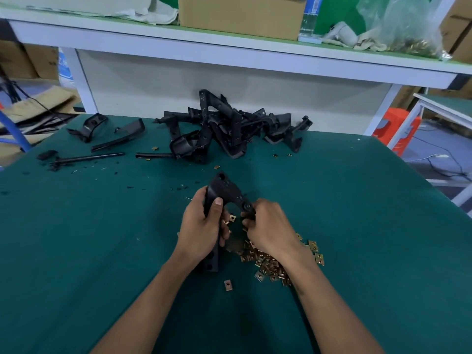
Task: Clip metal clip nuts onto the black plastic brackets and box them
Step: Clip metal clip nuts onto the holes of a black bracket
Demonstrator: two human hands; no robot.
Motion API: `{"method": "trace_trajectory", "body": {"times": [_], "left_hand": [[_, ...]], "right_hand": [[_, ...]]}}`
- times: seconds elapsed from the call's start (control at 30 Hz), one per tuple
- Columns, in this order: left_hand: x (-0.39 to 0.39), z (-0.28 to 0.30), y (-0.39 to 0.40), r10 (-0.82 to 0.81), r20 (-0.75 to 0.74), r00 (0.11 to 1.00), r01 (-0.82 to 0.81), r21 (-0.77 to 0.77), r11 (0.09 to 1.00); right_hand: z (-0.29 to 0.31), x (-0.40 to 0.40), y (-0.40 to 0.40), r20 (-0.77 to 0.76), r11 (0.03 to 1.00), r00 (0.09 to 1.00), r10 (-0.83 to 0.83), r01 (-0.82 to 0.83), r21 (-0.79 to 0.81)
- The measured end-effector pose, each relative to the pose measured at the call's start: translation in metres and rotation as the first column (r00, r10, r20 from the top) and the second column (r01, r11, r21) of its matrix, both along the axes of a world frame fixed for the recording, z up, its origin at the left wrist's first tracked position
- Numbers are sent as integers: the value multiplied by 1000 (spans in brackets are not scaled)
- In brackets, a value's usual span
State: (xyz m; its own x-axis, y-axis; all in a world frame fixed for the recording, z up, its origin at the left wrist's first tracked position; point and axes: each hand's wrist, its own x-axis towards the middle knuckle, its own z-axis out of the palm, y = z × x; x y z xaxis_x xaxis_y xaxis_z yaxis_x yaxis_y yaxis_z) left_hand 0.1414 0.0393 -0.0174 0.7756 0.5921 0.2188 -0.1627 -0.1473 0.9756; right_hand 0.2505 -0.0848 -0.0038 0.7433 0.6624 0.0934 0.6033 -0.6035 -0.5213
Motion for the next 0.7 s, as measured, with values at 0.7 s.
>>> {"method": "trace_trajectory", "body": {"times": [0.7], "left_hand": [[0,1,0,8,-23,1000,-8,17,1000]], "right_hand": [[8,4,-20,48,988,996,75,-68,-140]]}}
